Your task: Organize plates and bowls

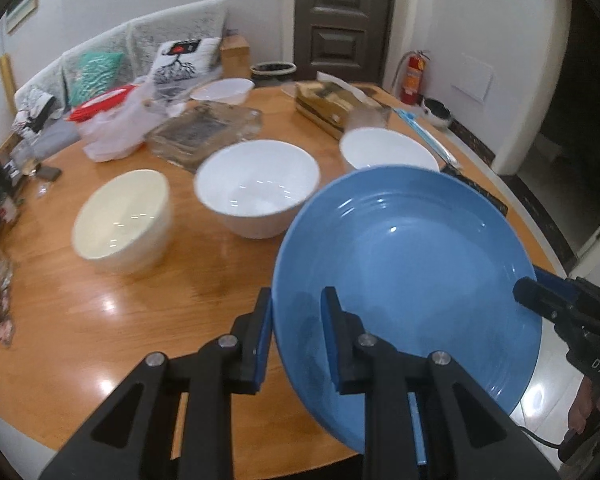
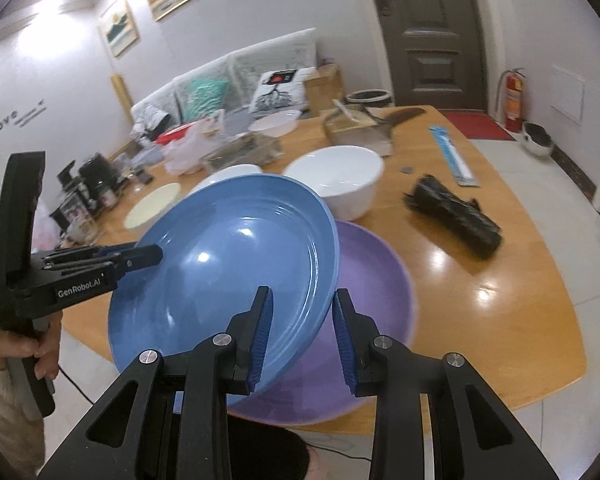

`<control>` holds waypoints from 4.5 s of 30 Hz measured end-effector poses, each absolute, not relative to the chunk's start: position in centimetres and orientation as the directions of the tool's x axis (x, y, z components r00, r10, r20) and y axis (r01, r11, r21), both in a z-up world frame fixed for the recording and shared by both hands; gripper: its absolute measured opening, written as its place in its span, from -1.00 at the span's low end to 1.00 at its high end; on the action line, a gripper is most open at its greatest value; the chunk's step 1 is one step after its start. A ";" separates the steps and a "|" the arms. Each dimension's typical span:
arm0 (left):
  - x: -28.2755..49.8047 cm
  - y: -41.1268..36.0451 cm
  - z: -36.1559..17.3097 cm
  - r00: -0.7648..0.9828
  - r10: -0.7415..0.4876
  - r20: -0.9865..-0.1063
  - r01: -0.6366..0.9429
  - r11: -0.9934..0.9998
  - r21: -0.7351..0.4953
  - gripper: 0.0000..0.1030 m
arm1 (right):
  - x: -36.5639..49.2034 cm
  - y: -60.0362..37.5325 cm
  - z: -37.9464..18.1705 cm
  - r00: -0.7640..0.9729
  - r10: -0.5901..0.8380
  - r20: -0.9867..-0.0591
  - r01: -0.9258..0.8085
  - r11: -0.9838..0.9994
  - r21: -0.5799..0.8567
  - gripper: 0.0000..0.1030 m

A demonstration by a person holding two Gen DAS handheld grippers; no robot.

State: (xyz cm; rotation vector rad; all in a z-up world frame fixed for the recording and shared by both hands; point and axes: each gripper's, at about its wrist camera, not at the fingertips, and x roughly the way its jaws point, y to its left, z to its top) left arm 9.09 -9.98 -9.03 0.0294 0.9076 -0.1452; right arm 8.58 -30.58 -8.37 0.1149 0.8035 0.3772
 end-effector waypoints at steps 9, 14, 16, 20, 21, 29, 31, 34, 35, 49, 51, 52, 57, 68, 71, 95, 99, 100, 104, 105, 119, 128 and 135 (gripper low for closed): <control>10.9 -12.3 -11.0 0.565 -0.101 -0.819 0.170 0.985 -0.004 -0.62 | 9.7 -32.2 -10.3 0.614 0.337 -0.714 -0.255 0.941 0.225 -0.51; 11.4 -12.8 -11.7 0.553 -0.099 -0.828 0.190 0.982 0.010 -0.61 | 10.0 -32.5 -10.8 0.608 0.319 -0.727 -0.245 0.946 0.210 -0.47; 11.5 -13.1 -11.9 0.550 -0.101 -0.829 0.199 0.980 0.012 -0.56 | 10.1 -32.6 -10.9 0.609 0.311 -0.730 -0.240 0.949 0.204 -0.47; 11.7 -13.8 -12.4 0.542 -0.102 -0.834 0.219 0.976 0.023 -0.55 | 10.0 -32.8 -10.9 0.612 0.294 -0.734 -0.228 0.954 0.192 -0.47; 11.7 -13.9 -12.5 0.538 -0.102 -0.837 0.224 0.974 0.025 -0.55 | 10.0 -32.8 -10.9 0.611 0.290 -0.736 -0.226 0.956 0.189 -0.47; 11.7 -14.3 -12.9 0.539 -0.089 -0.838 0.244 0.968 0.054 -0.55 | 10.2 -32.4 -11.2 0.596 0.259 -0.760 -0.219 0.963 0.157 -0.46; 11.8 -14.3 -13.0 0.541 -0.089 -0.836 0.248 0.967 0.057 -0.55 | 10.4 -32.5 -11.4 0.591 0.256 -0.765 -0.213 0.964 0.157 -0.46; 11.7 -14.6 -13.2 0.546 -0.081 -0.834 0.257 0.964 0.075 -0.55 | 10.5 -32.5 -11.5 0.586 0.239 -0.774 -0.204 0.968 0.145 -0.46; 11.7 -14.7 -13.3 0.549 -0.078 -0.832 0.260 0.962 0.082 -0.55 | 10.5 -32.5 -11.5 0.584 0.239 -0.775 -0.203 0.968 0.146 -0.46; 12.9 -9.6 -9.8 0.584 -0.183 -0.791 0.272 0.962 -0.022 -0.39 | 10.3 -30.4 -7.7 0.662 0.284 -0.694 -0.269 0.954 0.134 0.08; 13.7 -8.1 -8.8 0.594 -0.194 -0.781 0.272 0.962 -0.033 -0.38 | 10.7 -28.7 -6.8 0.666 0.330 -0.669 -0.328 0.935 0.135 0.45; 14.1 -7.5 -8.3 0.596 -0.202 -0.777 0.277 0.960 -0.037 -0.34 | 11.1 -27.7 -6.4 0.663 0.362 -0.655 -0.365 0.921 0.139 0.55; 17.8 -4.3 -6.5 0.606 -0.184 -0.774 0.283 0.959 -0.007 -0.12 | 13.9 -22.9 -4.7 0.633 0.463 -0.621 -0.481 0.863 0.154 0.81; 26.7 -1.1 -8.2 0.495 -0.233 -0.837 0.322 0.944 -0.072 -0.11 | 19.7 -13.8 -6.6 0.565 0.435 -0.701 -0.595 0.804 0.019 0.96; 28.6 -1.1 -9.5 0.448 -0.248 -0.859 0.321 0.941 -0.105 -0.11 | 21.4 -12.3 -8.3 0.531 0.393 -0.750 -0.593 0.805 0.001 0.96; 31.6 -2.0 -13.1 0.335 -0.289 -0.897 0.347 0.923 -0.167 -0.66 | 26.5 -9.8 -13.8 0.405 0.305 -0.862 -0.589 0.808 0.009 0.96; 31.6 -1.9 -13.1 0.333 -0.291 -0.897 0.345 0.923 -0.171 -0.67 | 26.7 -9.5 -14.1 0.413 0.292 -0.863 -0.589 0.808 -0.008 0.95; 31.6 -1.9 -13.1 0.333 -0.290 -0.897 0.345 0.923 -0.171 -0.67 | 26.7 -9.5 -14.2 0.418 0.288 -0.861 -0.589 0.808 -0.016 0.95; 31.5 -2.0 -13.1 0.337 -0.281 -0.899 0.344 0.925 -0.161 -0.68 | 26.7 -9.6 -14.2 0.427 0.291 -0.856 -0.586 0.810 -0.017 0.89; 31.5 -2.1 -13.1 0.340 -0.279 -0.898 0.345 0.925 -0.157 -0.68 | 26.6 -9.6 -14.2 0.431 0.291 -0.854 -0.586 0.810 -0.019 0.88; 29.6 -1.7 -9.9 0.390 -0.276 -0.878 0.354 0.926 -0.134 -0.68 | 25.2 -9.3 -12.2 0.463 0.311 -0.830 -0.584 0.811 -0.022 0.87; 27.4 0.4 -6.8 0.435 -0.282 -0.855 0.352 0.927 -0.127 -0.68 | 23.2 -7.4 -9.2 0.496 0.312 -0.810 -0.590 0.806 -0.051 0.87; 25.7 4.7 -4.7 0.478 -0.281 -0.832 0.310 0.941 -0.139 -0.68 | 21.7 -3.6 -7.3 0.506 0.334 -0.795 -0.625 0.777 -0.071 0.87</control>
